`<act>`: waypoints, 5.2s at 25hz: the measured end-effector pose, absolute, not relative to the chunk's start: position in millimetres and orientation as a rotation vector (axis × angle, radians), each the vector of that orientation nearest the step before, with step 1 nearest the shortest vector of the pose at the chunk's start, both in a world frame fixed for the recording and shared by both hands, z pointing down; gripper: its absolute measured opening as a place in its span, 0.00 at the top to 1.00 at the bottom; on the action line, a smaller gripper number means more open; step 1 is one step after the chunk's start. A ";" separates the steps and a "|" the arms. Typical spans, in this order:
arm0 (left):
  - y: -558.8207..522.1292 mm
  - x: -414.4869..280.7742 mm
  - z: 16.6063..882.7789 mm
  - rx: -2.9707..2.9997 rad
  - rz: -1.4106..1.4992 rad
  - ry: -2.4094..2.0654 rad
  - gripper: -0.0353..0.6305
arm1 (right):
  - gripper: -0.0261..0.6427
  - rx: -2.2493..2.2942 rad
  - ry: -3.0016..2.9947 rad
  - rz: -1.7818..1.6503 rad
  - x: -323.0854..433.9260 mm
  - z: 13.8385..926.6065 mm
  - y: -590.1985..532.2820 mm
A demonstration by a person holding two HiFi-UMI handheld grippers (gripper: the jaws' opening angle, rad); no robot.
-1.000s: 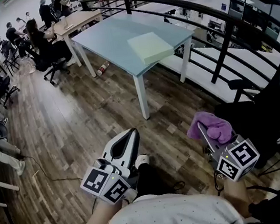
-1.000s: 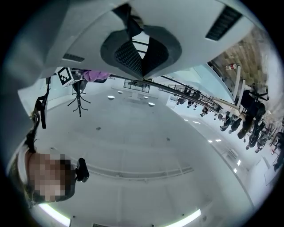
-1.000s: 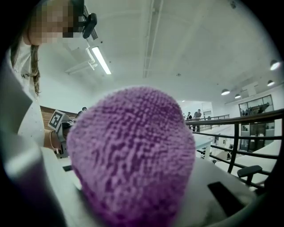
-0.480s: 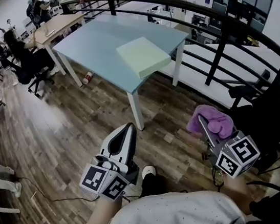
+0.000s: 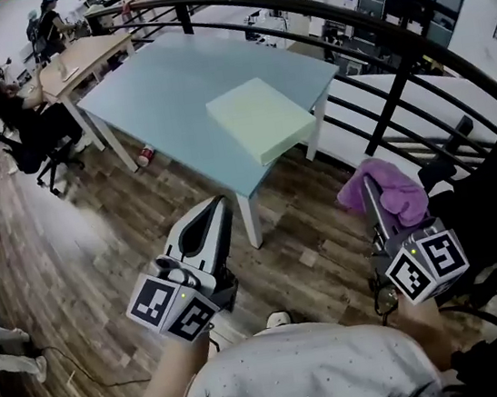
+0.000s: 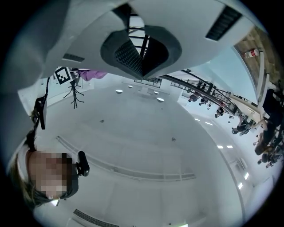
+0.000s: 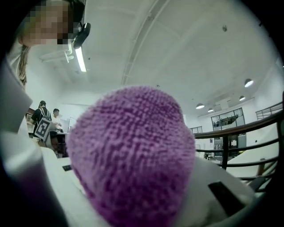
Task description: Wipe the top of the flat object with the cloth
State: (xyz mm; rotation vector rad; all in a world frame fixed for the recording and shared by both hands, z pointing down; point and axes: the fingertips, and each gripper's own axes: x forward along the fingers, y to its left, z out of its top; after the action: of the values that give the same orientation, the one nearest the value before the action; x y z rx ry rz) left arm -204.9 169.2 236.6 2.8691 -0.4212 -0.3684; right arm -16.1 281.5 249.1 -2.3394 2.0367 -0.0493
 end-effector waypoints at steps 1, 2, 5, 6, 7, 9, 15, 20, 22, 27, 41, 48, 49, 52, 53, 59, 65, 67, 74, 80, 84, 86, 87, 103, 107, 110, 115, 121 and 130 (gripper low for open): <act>159.7 -205.4 240.0 2.851 -0.358 -0.435 0.94 | 0.90 -2.336 2.032 -0.083 -15.1 252.9 275.6; 151.3 -205.5 243.6 2.830 -0.347 -0.446 0.94 | 0.90 -2.321 2.024 -0.126 -13.9 257.0 269.8; 133.0 -203.6 252.8 2.789 -0.326 -0.464 0.94 | 0.90 -2.243 1.973 -0.256 -7.2 267.8 253.9; 129.0 -202.4 256.0 2.785 -0.318 -0.469 0.94 | 0.90 -2.227 1.955 -0.280 -4.5 270.7 249.4; 125.8 -200.7 259.4 2.786 -0.308 -0.472 0.94 | 0.90 -2.221 1.943 -0.290 -1.7 273.1 245.2; 120.4 -196.3 265.7 2.795 -0.296 -0.471 0.94 | 0.90 -2.225 1.940 -0.289 3.9 276.7 235.2; 88.8 -182.6 272.4 2.753 -0.334 -0.465 0.94 | 0.90 -2.200 2.011 -0.323 17.0 291.3 188.8; 48.4 -164.4 263.8 2.746 -0.362 -0.504 0.94 | 0.90 -2.137 2.116 -0.321 32.2 286.4 137.8; 32.1 -153.6 261.5 2.752 -0.362 -0.526 0.94 | 0.90 -2.109 2.146 -0.303 43.5 279.4 114.9; -14.1 -123.9 265.0 2.761 -0.351 -0.604 0.94 | 0.90 -1.998 2.231 -0.277 70.4 274.4 56.3; -142.6 -26.6 262.5 2.657 -0.376 -0.819 0.94 | 0.90 -1.628 2.553 -0.348 141.0 266.1 -128.3; -190.3 6.5 302.8 2.583 -0.257 -0.959 0.94 | 0.90 -1.417 2.733 -0.410 129.7 306.1 -193.0; -196.3 12.8 311.4 2.582 -0.223 -0.968 0.94 | 0.90 -1.404 2.760 -0.404 127.5 313.2 -200.4; -212.3 29.7 340.6 2.528 -0.113 -1.001 0.83 | 0.90 -1.385 2.848 -0.380 121.7 332.6 -217.9; -216.3 33.1 353.3 2.490 -0.068 -1.017 0.77 | 0.90 -1.383 2.878 -0.376 119.4 338.6 -222.5; -249.3 49.2 453.9 2.305 0.190 -1.035 0.57 | 0.90 -1.330 2.915 -0.387 106.1 371.6 -275.9; -228.0 70.1 503.6 2.198 0.295 -0.996 0.59 | 0.90 -1.195 2.948 -0.429 88.0 382.6 -285.5; -225.7 70.9 513.4 2.182 0.303 -0.981 0.60 | 0.90 -1.180 2.992 -0.475 76.9 398.5 -292.6; -224.6 61.3 527.9 2.144 0.253 -0.923 0.62 | 0.90 -1.297 3.418 -0.466 42.7 490.6 -293.0; -233.6 58.2 529.7 2.124 0.252 -0.900 0.62 | 0.90 -1.516 3.488 -0.363 48.3 498.6 -305.9; -231.8 57.2 526.5 2.131 0.252 -0.915 0.62 | 0.90 -1.708 3.423 -0.391 80.4 496.3 -308.6; -228.3 56.3 521.2 2.135 0.251 -0.922 0.62 | 0.90 -1.772 3.391 -0.423 98.3 489.3 -306.5; -227.0 55.5 518.1 2.131 0.250 -0.919 0.62 | 0.90 -1.807 3.371 -0.442 107.4 486.0 -305.4; -222.2 58.3 508.0 2.112 0.255 -0.865 0.62 | 0.91 -2.198 3.079 -0.642 217.0 477.0 -287.3; -222.0 56.8 506.5 2.124 0.249 -0.880 0.62 | 0.91 -2.259 2.987 -0.703 240.6 476.1 -286.7; -223.9 58.6 508.2 2.124 0.248 -0.878 0.62 | 0.91 -2.250 2.946 -0.763 252.1 477.8 -289.6; -223.1 57.4 507.0 2.107 0.249 -0.842 0.62 | 0.91 -2.249 2.996 -0.701 238.2 464.2 -289.1; -220.8 60.8 507.0 2.109 0.246 -0.834 0.62 | 0.91 -1.631 3.259 -0.717 113.6 463.6 -265.8; -217.7 61.4 507.7 2.132 0.253 -0.837 0.64 | 0.91 -1.157 3.514 -0.787 23.7 480.9 -243.0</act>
State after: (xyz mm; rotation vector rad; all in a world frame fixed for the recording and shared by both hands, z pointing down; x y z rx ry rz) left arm 61.4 -217.7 507.7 2.1322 -0.8371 0.2535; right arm 23.7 -243.0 480.9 -1.1570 3.5139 -0.7867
